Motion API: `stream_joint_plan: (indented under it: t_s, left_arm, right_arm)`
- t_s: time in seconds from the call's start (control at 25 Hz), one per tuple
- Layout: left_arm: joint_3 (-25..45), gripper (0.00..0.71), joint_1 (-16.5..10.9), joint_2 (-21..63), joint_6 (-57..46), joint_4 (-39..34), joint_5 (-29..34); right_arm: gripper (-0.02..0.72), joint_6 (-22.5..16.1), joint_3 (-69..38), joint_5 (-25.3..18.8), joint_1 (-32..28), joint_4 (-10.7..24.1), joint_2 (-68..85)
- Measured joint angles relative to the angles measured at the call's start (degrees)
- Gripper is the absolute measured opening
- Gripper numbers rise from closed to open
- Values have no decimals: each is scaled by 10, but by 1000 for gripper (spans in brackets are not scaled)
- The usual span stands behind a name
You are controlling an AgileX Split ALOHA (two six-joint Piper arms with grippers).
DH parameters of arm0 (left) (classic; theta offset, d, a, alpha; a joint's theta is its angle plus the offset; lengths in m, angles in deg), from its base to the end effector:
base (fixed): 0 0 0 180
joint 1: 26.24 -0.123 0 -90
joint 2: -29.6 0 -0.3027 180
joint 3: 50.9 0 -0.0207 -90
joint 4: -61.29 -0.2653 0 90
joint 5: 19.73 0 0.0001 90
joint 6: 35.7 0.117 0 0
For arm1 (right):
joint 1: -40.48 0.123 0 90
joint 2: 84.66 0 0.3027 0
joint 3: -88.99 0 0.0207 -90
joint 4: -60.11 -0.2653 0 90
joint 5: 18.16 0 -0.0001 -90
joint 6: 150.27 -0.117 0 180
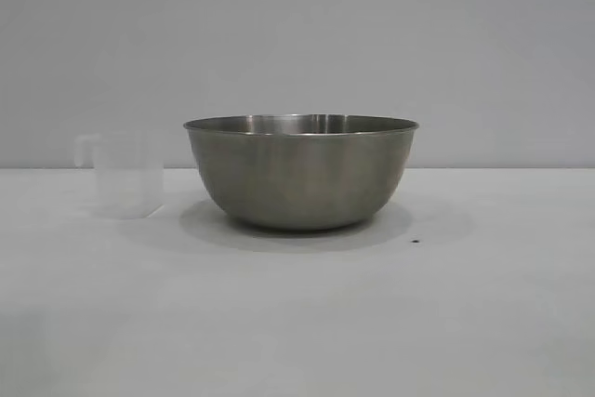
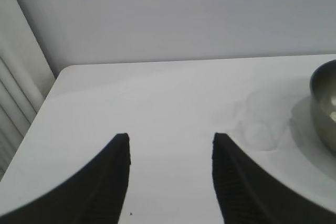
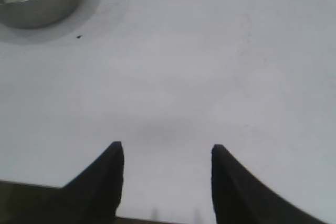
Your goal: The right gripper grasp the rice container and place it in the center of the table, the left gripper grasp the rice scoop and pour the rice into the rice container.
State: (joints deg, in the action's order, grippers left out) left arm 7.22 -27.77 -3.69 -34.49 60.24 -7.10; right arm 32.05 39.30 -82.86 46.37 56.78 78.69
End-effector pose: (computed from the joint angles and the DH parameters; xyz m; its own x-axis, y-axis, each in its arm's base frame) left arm 0.1261 0.0038 0.2748 -0.2435 0.0325 -0.9694 -0.0211 0.9990 0.0388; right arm 0.0320 0.0095 0.2584 -0.6503 -0.0828 -0.7551 -0.1521 0.9881 0.0227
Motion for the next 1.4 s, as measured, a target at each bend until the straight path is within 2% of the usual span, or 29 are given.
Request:
stream_joint_plan:
  t_s: [0.36,0.64,0.68,0.76,0.8,0.84,1.4]
  left_arm:
    - [0,347,0,120,0,0,103]
    - [0,347,0,163,0,0,155]
    - [0,299,0,167,0,0,161]
    - [-1,295,0,175,0,0,170]
    - [-4,253,0,178,0,0,177]
    - [-9,242,0,183,0,0,185]
    - [-63,245,0,268,-1,-32,366]
  right_arm:
    - [328,0,0,0,0,0,0]
    - [328,0,0,0,0,0,0]
    - [328,0,0,0,0,0,0]
    - [328,0,0,0,0,0,0]
    - [328,0,0,0,0,0,0]
    - [328,0,0,0,0,0,0]
    - [328,0,0,-1,0,0,0]
